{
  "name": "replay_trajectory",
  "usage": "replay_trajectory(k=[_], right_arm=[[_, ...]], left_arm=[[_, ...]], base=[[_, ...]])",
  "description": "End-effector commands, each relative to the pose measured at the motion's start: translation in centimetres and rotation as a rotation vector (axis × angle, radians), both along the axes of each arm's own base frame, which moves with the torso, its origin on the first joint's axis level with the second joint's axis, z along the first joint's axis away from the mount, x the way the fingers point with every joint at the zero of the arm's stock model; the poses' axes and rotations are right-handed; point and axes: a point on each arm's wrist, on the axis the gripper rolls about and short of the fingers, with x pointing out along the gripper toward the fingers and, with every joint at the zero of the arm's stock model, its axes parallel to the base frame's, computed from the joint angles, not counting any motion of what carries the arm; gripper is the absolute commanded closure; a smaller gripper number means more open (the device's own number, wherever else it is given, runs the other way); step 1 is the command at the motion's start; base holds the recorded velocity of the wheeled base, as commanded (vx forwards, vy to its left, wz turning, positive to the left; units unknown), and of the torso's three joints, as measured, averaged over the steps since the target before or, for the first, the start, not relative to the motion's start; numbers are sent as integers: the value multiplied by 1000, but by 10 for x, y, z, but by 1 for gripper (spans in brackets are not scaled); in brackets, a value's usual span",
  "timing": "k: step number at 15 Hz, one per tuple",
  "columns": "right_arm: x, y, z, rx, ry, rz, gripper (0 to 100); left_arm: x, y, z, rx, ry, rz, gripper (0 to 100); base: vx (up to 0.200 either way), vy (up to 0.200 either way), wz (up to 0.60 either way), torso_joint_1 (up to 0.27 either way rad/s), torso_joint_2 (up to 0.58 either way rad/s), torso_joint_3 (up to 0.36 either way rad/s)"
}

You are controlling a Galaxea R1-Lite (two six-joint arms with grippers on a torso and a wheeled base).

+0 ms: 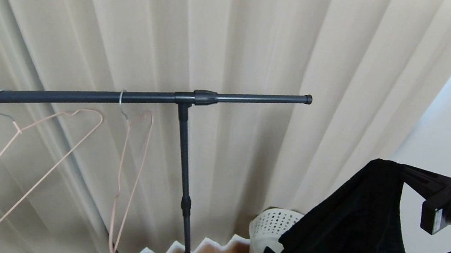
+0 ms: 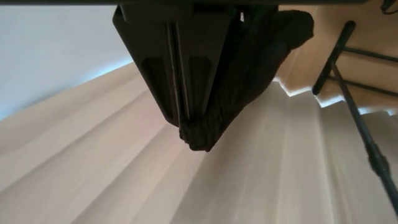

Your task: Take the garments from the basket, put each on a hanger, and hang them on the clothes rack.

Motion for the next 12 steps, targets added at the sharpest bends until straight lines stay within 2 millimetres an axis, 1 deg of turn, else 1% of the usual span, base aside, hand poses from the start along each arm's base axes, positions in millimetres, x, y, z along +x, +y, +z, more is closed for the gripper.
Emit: replay_trajectory(k=[1, 3, 5, 7, 9, 12], right_arm=[[0, 0, 0, -1, 1, 0, 100], [0, 0, 0, -2, 0, 1, 100], [0, 0, -1, -3, 2, 1, 100], [0, 0, -1, -3, 2, 1, 100], [1, 0, -1, -3, 3, 1, 100], [1, 0, -1, -3, 3, 1, 100]], left_arm=[[0, 0, 0, -1, -1, 0, 0], [0, 0, 0, -1, -1, -2, 0], [0, 0, 0, -1, -1, 0, 0], [0, 0, 0, -1, -1, 0, 0], [0, 0, 0, -1, 1, 0, 0], [0, 0, 0, -1, -1, 1, 0]], base=[[-200, 0, 0, 2, 2, -7], [-200, 0, 0, -7, -2, 2], [-200, 200, 0, 0, 0, 0], [0, 200, 0, 0, 5, 0], [0, 200, 600, -19, -2, 10], [0, 0, 600, 12, 4, -1]])
